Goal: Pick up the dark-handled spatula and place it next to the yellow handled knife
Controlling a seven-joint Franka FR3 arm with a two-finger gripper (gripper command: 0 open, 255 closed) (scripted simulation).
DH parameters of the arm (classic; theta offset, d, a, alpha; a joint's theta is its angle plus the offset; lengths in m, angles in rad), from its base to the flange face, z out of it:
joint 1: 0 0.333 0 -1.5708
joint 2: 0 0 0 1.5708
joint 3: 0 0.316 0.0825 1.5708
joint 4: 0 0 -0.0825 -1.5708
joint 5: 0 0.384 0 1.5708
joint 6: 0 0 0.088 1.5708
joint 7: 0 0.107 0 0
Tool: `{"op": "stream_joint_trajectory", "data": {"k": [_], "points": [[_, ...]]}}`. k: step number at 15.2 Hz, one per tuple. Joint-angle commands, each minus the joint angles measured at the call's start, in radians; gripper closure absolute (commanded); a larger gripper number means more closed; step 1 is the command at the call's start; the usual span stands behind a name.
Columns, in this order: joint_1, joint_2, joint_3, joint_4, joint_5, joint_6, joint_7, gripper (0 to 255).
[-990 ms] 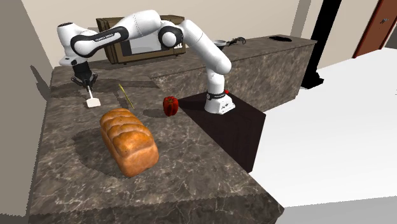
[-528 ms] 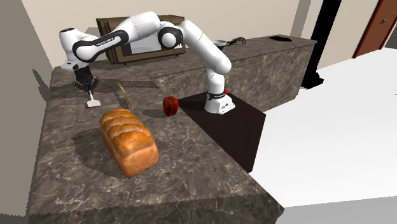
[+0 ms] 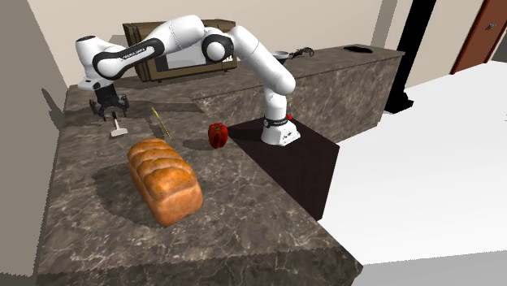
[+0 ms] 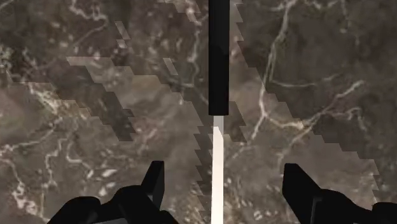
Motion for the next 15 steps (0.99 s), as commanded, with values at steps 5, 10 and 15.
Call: {"op": "stream_joint_trajectory", "data": {"k": [5, 10, 15], "points": [[0.001, -0.014, -0.001, 0.043, -0.001, -0.057, 0.001, 0], [0.000, -0.021, -0.001, 0.092, -0.002, -0.113, 0.002, 0], [0.000, -0.021, -0.001, 0.092, -0.002, -0.112, 0.002, 0]]}}
